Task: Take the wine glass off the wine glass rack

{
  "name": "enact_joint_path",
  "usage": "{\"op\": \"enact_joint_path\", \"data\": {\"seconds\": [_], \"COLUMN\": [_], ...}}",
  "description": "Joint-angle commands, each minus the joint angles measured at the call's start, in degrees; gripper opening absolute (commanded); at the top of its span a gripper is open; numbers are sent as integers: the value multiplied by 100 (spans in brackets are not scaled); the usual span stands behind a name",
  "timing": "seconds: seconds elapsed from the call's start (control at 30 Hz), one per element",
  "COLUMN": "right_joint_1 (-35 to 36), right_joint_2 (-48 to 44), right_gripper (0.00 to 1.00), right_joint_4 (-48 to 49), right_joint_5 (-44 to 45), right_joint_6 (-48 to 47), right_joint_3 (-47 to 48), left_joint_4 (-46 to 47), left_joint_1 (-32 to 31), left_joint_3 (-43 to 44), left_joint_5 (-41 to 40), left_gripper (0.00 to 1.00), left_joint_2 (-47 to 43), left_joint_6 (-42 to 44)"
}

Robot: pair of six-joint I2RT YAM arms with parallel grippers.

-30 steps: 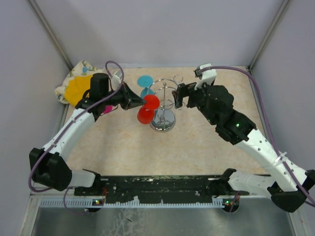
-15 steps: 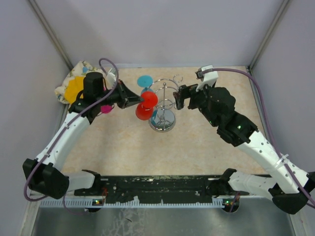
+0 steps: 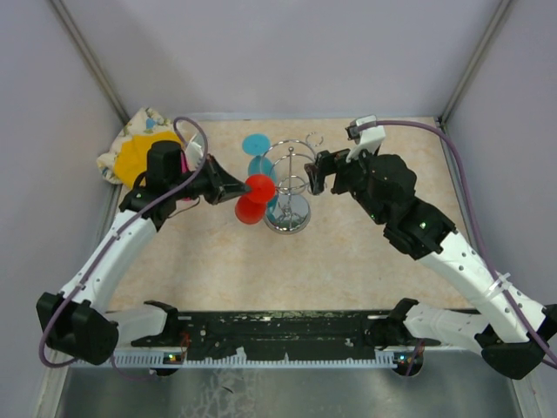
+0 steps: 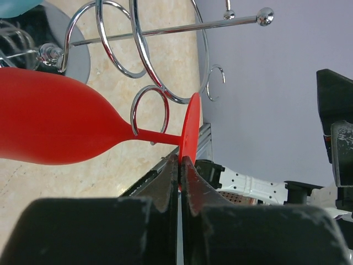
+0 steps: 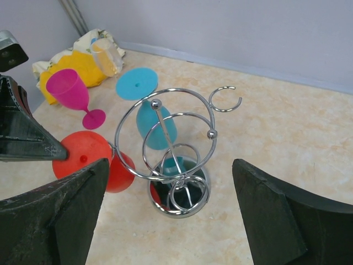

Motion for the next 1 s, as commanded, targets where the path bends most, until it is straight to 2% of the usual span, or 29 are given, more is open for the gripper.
{"op": "enact_joint_path", "data": {"seconds": [0.0, 0.3, 0.47, 0.6, 0.7, 0.8, 0.87, 0.97], "right_joint_1": [-44, -43, -43, -94, -277, -481, -641, -928], "right_joint_2": [-86, 44, 19, -57, -26, 49, 69, 130], "right_gripper": [92, 91, 94, 99, 99, 99, 99, 99], "right_joint_4": [288, 96, -189, -642, -794, -732, -372, 476], "right_joint_5": [-186, -480, -506, -773, -1585, -2406, -3087, -4182], "right_joint_6": [262, 694, 1085, 1571, 1960, 2464, 2916, 3708], "right_joint_3": [25, 11, 53, 366, 638, 672, 483, 110], "left_joint_4": [-133, -1272, -1048, -858, -694, -23, 514, 666], "left_joint_1": [28, 31, 32, 31, 27, 22, 22, 22], "left_joint_3": [41, 710, 667, 1007, 1146, 948, 750, 649], "left_joint_5": [-42, -401, 48, 227, 577, 900, 980, 975], "left_gripper": [2, 4, 0, 0, 0, 0, 0, 0], "left_joint_2": [-354, -729, -1091, -1230, -1310, -1673, -1969, -2246], "left_joint_6": [179, 748, 739, 1465, 1985, 2343, 2593, 2971]}}
